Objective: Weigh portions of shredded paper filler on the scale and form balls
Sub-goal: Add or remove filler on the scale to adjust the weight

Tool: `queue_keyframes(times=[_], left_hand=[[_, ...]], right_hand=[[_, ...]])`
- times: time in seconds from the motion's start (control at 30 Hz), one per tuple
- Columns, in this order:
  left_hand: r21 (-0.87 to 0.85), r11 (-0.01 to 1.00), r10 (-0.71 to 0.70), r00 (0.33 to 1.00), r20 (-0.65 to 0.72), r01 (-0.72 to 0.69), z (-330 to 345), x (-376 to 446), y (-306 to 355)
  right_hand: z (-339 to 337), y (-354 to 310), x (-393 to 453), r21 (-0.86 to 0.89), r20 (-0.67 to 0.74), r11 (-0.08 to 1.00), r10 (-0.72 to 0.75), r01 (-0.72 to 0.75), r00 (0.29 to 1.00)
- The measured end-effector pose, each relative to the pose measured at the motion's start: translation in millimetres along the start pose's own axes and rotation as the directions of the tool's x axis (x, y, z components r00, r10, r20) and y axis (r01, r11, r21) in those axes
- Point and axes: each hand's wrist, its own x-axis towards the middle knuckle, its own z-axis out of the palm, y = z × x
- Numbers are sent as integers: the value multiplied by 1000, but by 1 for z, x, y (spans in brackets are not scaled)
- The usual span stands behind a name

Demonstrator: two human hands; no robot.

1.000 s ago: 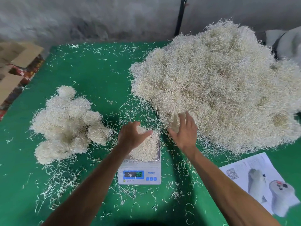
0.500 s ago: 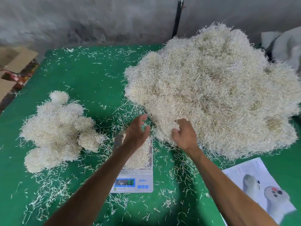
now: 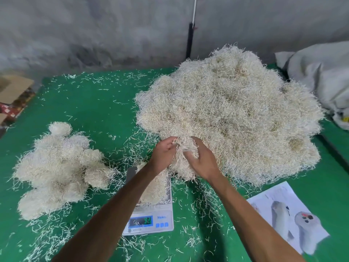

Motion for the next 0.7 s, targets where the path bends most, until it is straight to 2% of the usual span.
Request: queue_keyframes(times=[0.13,0.27,0.43,0.57,0.7], left_hand=[[26,999,-47,996,78,45,-10,-4,1],[107,994,-19,969,246,-8,-1,-13,-4],[199,975,85,992,94,-103,5,-12,-4],[316,946,80,997,8,-78,-21,-11,-13],[275,956,136,983,-123,-98,-50,-15,-14]], right_hand=[[-2,-6,-2,302,-63,952,81,-58,995],[-7,-4,-1,400,-88,900,228,-175,970],[-14,3,0,500,-143,839,325,-215,935],[-25,23,2,509,-201,818,415,-267,888],[-26,34,5,506,-237,796,498,-332,834]])
